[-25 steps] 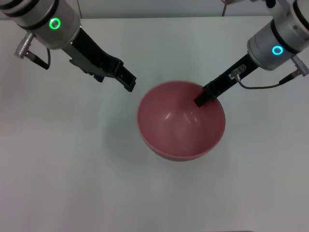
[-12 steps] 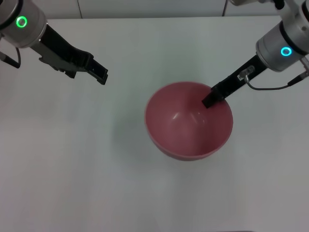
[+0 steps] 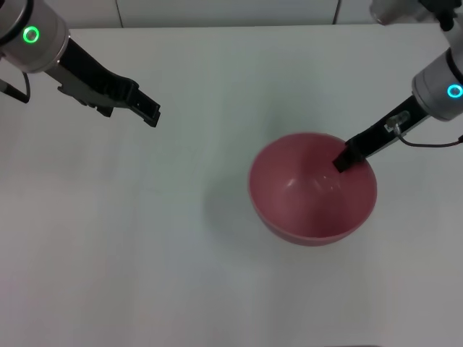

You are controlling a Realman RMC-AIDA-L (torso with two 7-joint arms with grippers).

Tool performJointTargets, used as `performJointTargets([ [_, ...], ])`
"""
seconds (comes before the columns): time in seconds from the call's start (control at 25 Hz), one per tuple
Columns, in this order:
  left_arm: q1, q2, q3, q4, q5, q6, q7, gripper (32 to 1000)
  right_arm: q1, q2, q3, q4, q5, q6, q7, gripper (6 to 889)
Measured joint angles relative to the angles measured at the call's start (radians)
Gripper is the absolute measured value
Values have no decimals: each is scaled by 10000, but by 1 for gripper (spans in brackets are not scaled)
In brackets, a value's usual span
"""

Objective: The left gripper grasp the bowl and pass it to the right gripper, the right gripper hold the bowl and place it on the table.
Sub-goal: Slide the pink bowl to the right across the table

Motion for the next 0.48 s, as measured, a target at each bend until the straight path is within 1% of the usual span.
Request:
performJointTargets([
  [0.16, 10, -9, 0, -32, 0, -30, 8, 842, -180, -212, 110, 21, -9, 161, 96, 83],
  [0.2, 13, -14, 0, -34, 0, -33, 11, 842, -180, -212, 110, 21, -9, 161, 96, 83],
  [0.32, 17, -36, 0, -37, 0, -42, 40, 842, -273, -300, 119, 63, -11, 354, 150, 84],
  [0.4, 19, -53, 0, -40, 0, -55, 52, 842, -292, -359, 119, 207, -12, 546, 198, 84],
  [0.48, 20, -74, 0, -47, -1, -101, 86, 841, -273, -461, 119, 538, -14, 831, 249, 85],
])
